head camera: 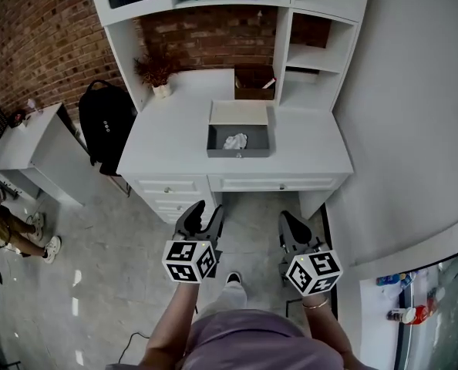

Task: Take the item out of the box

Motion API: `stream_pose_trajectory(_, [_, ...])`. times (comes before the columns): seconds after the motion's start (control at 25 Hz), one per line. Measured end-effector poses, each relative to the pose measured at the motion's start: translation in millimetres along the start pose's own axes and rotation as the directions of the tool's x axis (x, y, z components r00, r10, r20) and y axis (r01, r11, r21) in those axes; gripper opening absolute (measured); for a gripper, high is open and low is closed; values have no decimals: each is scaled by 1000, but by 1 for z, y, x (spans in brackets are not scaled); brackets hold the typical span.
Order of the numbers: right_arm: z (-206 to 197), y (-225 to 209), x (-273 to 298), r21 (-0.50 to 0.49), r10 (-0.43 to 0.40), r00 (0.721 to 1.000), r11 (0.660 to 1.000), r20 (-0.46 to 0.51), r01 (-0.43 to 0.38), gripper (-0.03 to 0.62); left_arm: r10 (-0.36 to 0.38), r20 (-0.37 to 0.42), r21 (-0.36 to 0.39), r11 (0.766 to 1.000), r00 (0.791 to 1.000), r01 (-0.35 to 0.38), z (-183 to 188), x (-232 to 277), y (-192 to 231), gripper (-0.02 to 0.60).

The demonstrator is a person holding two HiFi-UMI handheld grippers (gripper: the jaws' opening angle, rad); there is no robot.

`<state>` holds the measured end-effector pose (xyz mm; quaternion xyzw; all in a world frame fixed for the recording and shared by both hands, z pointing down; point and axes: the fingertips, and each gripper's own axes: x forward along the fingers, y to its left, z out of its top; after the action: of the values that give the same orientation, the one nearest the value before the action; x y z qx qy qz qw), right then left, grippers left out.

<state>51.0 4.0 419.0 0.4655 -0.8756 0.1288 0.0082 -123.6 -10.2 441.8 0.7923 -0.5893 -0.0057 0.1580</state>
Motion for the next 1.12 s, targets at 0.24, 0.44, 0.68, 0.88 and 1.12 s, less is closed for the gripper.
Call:
stream_pose_trajectory(0.24, [6,-8,55,-4,-14,1000,1000,-18,14,2,-38,13,25,999,999,37,25,48,31,183])
stream_pose_trajectory(0.44, [11,-17,86,-3,-42,999,999,-18,42,2,-53,3,49,997,999,52,37,79,51,183])
stream_pose_trajectory(0.68, [16,-35,104,6,-88,996,996,-15,88,2,-50,-19,68,996,999,52,43,107,69,183])
stream_pose_trajectory(0.88, [20,-56,117,10,-101,995,995,-21,101,2,-48,-43,72,996,998,51,44,134,73,183])
stream_pose_trajectory(1.12, [26,-83,148,20,-88,996,996,-13,88,2,-28,-64,86,996,998,33,45,173,80,183])
